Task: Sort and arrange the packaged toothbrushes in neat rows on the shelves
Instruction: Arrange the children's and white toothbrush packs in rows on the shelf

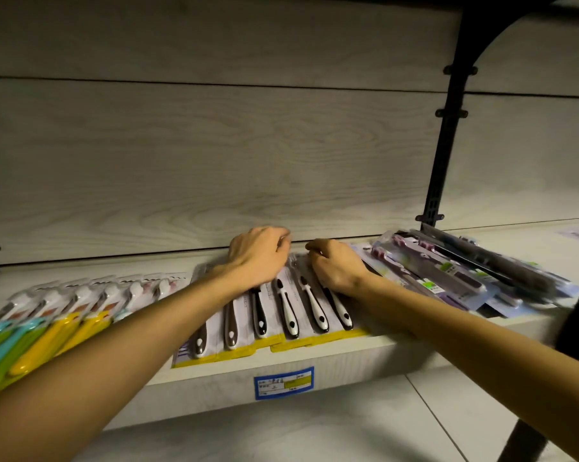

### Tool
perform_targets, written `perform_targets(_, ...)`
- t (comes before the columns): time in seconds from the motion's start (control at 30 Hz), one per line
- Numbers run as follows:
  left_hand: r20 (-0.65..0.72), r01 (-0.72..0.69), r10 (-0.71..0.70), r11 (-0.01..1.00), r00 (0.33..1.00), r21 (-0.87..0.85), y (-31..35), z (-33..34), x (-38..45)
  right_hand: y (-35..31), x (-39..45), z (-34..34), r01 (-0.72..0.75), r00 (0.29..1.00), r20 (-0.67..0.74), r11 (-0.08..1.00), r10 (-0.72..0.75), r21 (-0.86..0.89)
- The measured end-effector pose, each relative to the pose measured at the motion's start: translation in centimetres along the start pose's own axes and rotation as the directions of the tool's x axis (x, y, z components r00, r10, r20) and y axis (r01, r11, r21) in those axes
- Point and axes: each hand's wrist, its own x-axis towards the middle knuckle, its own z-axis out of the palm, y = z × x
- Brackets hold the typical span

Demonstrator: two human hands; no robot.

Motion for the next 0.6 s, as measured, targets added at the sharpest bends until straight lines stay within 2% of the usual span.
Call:
perform_targets(0.2,0.284,0.053,-0.109,0.979,0.953,0.199,-3.5,-4.5,-3.6,-0.5,-1.8,-0.4,0.122,0.991,0.068,0.985,-0.115,-0.123)
perform_targets(0.4,0.379,0.082,-0.153,0.977,0.913,0.197,-3.8,-3.8,-8.1,-2.5,-3.6,0.4,0.160,0.961,0.257,0.962,-0.100,-0.223)
perform_targets(0.5,0.402,0.143,-0.191,0.979,0.895,0.146,-3.4,-3.2,-8.9,-2.8,-4.4,0.2,0.147,0.951,0.297,0.973,-0.089,-0.180)
perform_targets(0.6,0.408,0.211,-0.234,0.972,0.882,0.103,-2.7,-3.0,-9.5,-2.9,-5.1,0.4,0.204,0.935,0.330,0.956,-0.127,-0.211)
